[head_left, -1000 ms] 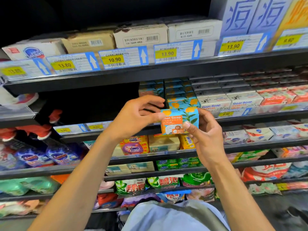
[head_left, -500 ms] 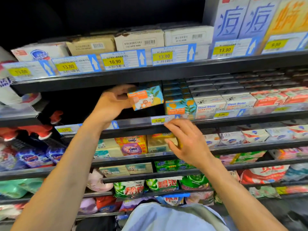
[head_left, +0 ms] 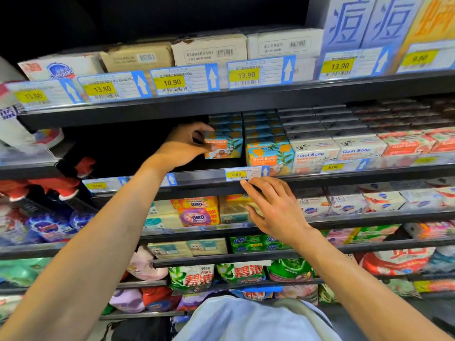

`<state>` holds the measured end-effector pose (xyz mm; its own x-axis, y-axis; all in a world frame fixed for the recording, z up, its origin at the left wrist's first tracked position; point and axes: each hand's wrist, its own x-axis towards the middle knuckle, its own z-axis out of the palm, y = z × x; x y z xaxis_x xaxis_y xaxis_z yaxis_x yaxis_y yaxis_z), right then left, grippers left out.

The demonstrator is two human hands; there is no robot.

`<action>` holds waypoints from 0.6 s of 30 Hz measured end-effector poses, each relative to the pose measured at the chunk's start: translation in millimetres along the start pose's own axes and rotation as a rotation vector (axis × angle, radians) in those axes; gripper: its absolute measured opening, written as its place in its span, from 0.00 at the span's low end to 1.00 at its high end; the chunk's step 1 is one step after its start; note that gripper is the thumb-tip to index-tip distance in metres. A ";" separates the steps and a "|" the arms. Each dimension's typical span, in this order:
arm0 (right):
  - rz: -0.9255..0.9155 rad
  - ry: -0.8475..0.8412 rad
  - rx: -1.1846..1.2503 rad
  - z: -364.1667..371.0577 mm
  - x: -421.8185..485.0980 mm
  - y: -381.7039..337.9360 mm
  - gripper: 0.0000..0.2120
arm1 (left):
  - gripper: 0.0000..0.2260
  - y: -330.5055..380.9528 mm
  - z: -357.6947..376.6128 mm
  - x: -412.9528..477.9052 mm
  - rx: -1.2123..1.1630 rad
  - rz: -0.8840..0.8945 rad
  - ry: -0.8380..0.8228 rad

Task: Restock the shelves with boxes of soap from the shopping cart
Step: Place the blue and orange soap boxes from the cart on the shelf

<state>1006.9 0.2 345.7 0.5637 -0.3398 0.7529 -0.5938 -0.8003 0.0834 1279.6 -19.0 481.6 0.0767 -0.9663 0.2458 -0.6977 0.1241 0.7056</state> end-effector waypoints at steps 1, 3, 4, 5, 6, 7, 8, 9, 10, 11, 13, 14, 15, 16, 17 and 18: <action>0.003 0.019 -0.002 1.9 0.0 0.3 0.23 | 0.18 -0.1 0.9 0.8 0.039 0.012 0.005; 0.012 0.048 -0.002 5.1 0.0 0.4 0.23 | 0.18 -1.6 2.4 1.9 0.090 0.040 0.014; 0.015 0.059 0.000 6.1 0.1 0.2 0.22 | 0.18 -2.4 2.7 3.0 0.111 0.054 0.013; 0.017 0.067 0.004 6.9 -0.2 -0.1 0.22 | 0.19 -3.2 3.2 4.1 0.129 0.060 0.011; 0.019 0.074 0.008 7.5 -0.3 -0.1 0.22 | 0.19 -3.5 3.1 5.3 0.142 0.059 0.010; 0.020 0.078 0.011 8.1 -0.6 0.0 0.22 | 0.19 -3.2 3.3 6.1 0.153 0.053 0.013; 0.021 0.082 0.011 8.8 -0.8 0.5 0.22 | 0.20 -2.7 3.3 6.9 0.159 0.047 0.017; 0.022 0.086 0.014 9.1 -0.5 0.9 0.22 | 0.22 -1.8 3.4 7.4 0.157 0.038 0.019; 0.024 0.090 0.020 9.4 -0.4 1.2 0.22 | 0.23 -1.0 3.7 7.6 0.146 0.026 0.018; 0.027 0.093 0.028 9.7 -0.4 1.1 0.22 | 0.24 -0.3 4.3 7.7 0.132 0.012 0.015; 0.032 0.083 0.043 9.6 -1.2 0.4 0.22 | 0.24 -0.7 5.1 8.7 0.107 -0.015 0.005; 0.033 0.070 0.049 9.3 -1.7 0.1 0.23 | 0.24 -1.8 5.2 9.0 0.099 -0.024 0.001; 0.035 0.055 0.053 8.8 -2.6 0.0 0.23 | 0.24 -2.7 5.4 9.4 0.096 -0.028 -0.003; 0.036 0.042 0.054 8.5 -3.0 0.0 0.23 | 0.24 -2.8 5.2 9.4 0.097 -0.029 -0.008; 0.037 0.029 0.054 7.7 -3.3 -0.2 0.24 | 0.24 -2.5 4.8 8.6 0.103 -0.031 -0.014; 0.038 0.017 0.053 6.4 -3.3 -0.8 0.24 | 0.24 -1.7 4.0 7.2 0.110 -0.034 -0.026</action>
<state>1009.2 -1.2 339.0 0.5313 -0.3627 0.7656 -0.5833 -0.8120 0.0201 1278.5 -27.1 479.5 0.0843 -0.9753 0.2043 -0.7691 0.0667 0.6356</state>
